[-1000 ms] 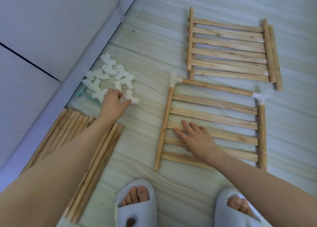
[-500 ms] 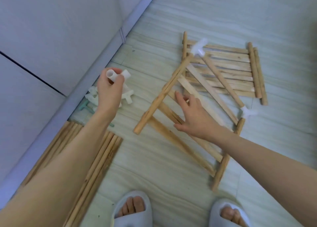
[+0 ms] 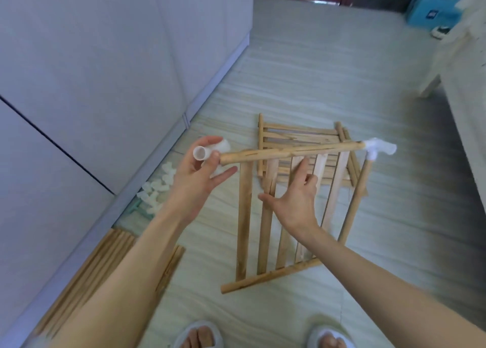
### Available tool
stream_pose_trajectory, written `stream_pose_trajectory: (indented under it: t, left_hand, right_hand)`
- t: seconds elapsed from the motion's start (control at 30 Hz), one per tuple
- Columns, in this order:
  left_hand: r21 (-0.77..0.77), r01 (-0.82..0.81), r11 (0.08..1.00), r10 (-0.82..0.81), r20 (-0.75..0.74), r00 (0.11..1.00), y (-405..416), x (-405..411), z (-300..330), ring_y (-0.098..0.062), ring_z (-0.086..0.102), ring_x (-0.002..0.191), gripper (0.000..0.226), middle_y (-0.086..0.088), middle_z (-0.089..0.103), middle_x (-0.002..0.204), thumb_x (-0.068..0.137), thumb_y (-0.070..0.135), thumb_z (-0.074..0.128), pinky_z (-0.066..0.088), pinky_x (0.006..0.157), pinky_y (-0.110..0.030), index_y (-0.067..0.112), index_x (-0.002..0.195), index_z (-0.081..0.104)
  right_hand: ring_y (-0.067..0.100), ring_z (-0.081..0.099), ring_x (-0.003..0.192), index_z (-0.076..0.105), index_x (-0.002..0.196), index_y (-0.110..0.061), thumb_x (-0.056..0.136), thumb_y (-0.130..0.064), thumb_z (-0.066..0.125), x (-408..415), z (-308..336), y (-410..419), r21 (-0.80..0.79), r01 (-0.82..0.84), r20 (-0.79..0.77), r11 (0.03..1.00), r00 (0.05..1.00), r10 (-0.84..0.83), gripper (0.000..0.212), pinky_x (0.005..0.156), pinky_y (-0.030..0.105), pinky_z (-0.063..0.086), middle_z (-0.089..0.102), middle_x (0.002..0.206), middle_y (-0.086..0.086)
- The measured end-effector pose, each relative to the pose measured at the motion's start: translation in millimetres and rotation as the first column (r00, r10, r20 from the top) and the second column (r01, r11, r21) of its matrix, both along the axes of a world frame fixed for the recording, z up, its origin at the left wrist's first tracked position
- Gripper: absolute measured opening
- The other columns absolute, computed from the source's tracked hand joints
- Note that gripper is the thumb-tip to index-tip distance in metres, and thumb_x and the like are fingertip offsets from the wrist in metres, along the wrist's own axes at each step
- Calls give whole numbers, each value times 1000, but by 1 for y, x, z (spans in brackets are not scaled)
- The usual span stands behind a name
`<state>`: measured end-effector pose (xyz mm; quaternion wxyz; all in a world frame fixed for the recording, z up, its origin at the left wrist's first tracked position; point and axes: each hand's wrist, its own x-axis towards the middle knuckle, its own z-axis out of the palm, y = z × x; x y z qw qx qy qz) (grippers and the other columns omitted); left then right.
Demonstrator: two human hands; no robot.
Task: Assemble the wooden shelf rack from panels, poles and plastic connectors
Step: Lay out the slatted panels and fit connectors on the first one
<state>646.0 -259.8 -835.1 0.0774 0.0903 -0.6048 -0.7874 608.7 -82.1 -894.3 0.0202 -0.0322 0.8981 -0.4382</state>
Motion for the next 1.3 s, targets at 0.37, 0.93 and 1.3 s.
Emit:
stream_pose_trajectory:
  t: [0.37, 0.93, 1.3]
  left_hand:
    - [-471, -65, 879, 69, -10, 998, -3, 49, -11, -24, 56, 107, 32, 9, 54, 107, 93, 2, 50, 51, 90, -30, 26, 114, 52]
    - [-579, 35, 815, -75, -45, 996, 16, 36, -14, 14, 48, 102, 30, 23, 53, 110, 89, 13, 61, 35, 82, -1, 26, 115, 53]
    - [-410, 27, 912, -3, 58, 998, 43, 31, -20, -3, 57, 89, 17, 14, 56, 99, 96, 18, 48, 44, 73, -6, 26, 108, 58]
  right_hand:
    - [11, 20, 96, -7, 149, -18, 69, -26, 82, 42, -11, 12, 27, 117, -13, 993, 993, -117, 119, 89, 20, 23, 19, 105, -2]
    - [20, 38, 109, -3, 149, -16, 72, -29, 80, 49, -2, 20, 38, 147, -20, 988, 989, -147, 113, 91, 21, 28, 31, 116, 4]
    - [29, 58, 90, 64, 108, -11, 86, -40, 60, 20, 79, 64, 642, -101, -430, 760, 774, 466, 36, 75, 38, 43, 62, 96, 8]
